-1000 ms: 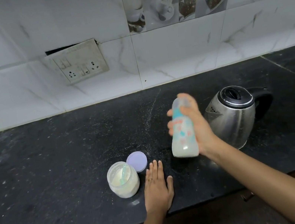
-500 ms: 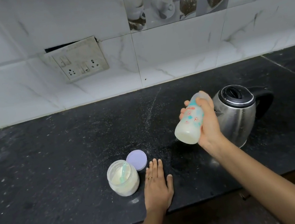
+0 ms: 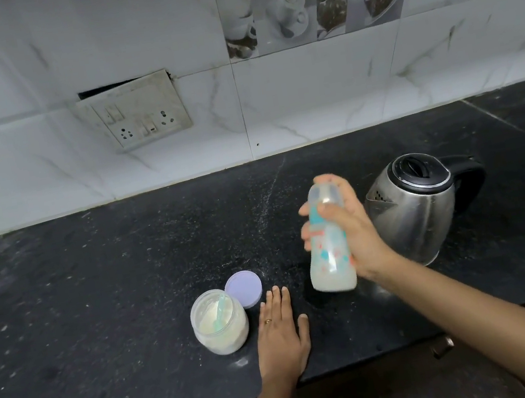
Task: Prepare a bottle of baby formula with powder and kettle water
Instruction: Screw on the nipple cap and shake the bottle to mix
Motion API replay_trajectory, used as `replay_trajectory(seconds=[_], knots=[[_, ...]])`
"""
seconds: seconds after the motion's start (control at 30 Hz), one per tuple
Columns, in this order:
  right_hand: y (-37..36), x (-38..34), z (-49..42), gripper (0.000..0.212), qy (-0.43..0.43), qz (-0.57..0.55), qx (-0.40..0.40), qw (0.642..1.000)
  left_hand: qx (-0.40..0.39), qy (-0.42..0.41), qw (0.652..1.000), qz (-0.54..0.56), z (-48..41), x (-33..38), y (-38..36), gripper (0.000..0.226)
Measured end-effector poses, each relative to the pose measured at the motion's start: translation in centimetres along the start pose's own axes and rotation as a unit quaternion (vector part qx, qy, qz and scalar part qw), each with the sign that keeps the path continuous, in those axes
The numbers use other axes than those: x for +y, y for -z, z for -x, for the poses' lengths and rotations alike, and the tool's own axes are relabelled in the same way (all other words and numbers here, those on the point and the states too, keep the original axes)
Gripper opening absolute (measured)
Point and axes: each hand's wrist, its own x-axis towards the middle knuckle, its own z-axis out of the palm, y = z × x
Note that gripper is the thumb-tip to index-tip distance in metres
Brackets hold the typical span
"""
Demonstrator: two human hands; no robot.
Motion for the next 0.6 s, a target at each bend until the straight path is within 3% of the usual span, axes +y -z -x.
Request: replay_trajectory(seconds=[0.1,0.17,0.27,0.3,0.4,0.43,0.57,0.6], knots=[[0.2,-1.2,-2.0,0.069,-0.007,-0.14,0.118,0.983,0.001,-0.004,1.0,0.001,0.0,0.0,0.0,0.066],[0.2,-0.2,-1.0,0.056,-0.012,-0.088,0.076,0.993,0.003,-0.004,1.0,0.0,0.1,0.0,-0.1,0.066],[-1.2,0.7,1.8,0.045,-0.001,0.025,-0.052,0.998,-0.001,-0.004,1.0,-0.002,0.1,-0.1,-0.2,0.064],[-1.2,0.5,1.4,0.044,0.016,0.022,-0.044,0.999,0.003,-0.005,1.0,-0.002,0.1,-0.1,-0.2,0.064],[-1.2,-0.6,-0.9,0.035,0.047,-0.104,0.096,0.989,0.005,-0.005,1.0,-0.002,0.0,-0.1,-0.1,0.063],[-1.3,-0.5,-1.1,0.035,0.045,-0.109,0.1,0.988,0.004,-0.003,1.0,-0.003,0.0,0.0,-0.1,0.063],[-1.6,1.5,2.5,0.045,-0.002,0.03,-0.094,0.995,-0.004,-0.007,1.0,-0.009,0.1,-0.1,-0.3,0.063],[-1.4,1.4,2.4,0.045,0.009,0.039,-0.104,0.994,0.0,-0.008,1.0,-0.011,0.0,-0.1,-0.3,0.063]])
